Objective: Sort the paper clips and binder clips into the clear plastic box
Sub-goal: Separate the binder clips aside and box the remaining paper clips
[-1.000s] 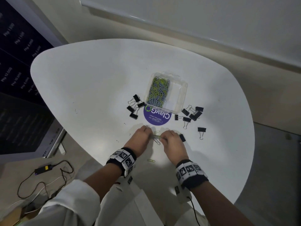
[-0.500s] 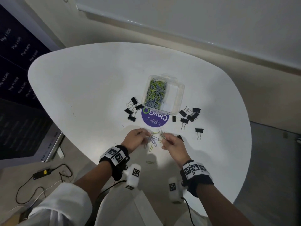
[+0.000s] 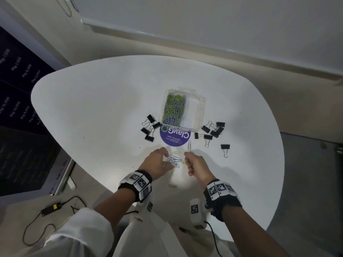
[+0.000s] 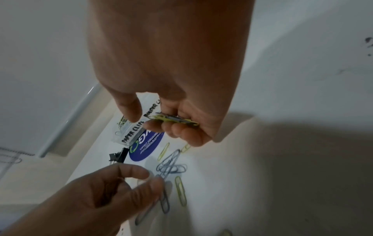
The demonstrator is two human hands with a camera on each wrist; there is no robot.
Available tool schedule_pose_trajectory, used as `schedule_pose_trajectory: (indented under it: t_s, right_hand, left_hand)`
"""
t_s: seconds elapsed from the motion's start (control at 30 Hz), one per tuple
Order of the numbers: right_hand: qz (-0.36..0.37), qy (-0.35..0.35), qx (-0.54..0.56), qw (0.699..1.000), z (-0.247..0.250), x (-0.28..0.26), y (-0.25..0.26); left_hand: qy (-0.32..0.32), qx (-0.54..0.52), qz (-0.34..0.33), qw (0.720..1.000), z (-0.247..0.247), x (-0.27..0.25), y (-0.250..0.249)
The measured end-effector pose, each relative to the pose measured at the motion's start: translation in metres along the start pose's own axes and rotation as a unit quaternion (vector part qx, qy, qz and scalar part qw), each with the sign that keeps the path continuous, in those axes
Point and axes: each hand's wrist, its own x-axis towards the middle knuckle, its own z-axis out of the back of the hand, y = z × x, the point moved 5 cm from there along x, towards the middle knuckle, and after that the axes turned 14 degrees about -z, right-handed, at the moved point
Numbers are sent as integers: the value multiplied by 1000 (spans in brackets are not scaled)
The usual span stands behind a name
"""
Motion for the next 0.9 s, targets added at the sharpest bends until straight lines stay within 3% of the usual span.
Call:
schedule_pose_trajectory:
  t_s: [0.07,0.2,0.3,0.4,0.5,0.67,0.77,0.9]
  right_hand:
    - [17,-46,-90,995,2,0,1]
    - [118,-101,-218,964,4,-4,7]
    - [147,-87,-187,967,7,-4,7]
    - [113,7,-59,992,7,1,2]
    - [74,83,56,992,6,-1,8]
    - [50,103,101,988,9,1,12]
    - [55,92,93,990,11,5,8]
    - [103,1,-20,994,23,9,7]
  left_hand:
    - [6,68,-10,998,-2,-1,0]
    - [-36,108,-22,993,-3,-1,-4]
    - [-61,106,-16,992,-2,-4,-7]
    - [-34,103,-17,994,-11,-1,-10]
    - [-64,44,25,997,-10,-1,-10]
    - [-140,-147,119,972,-7,-5,-7]
    - [-163,-278,144,936,-7,-4,-6]
    - [-154,-325,125,925,-2,-1,-6]
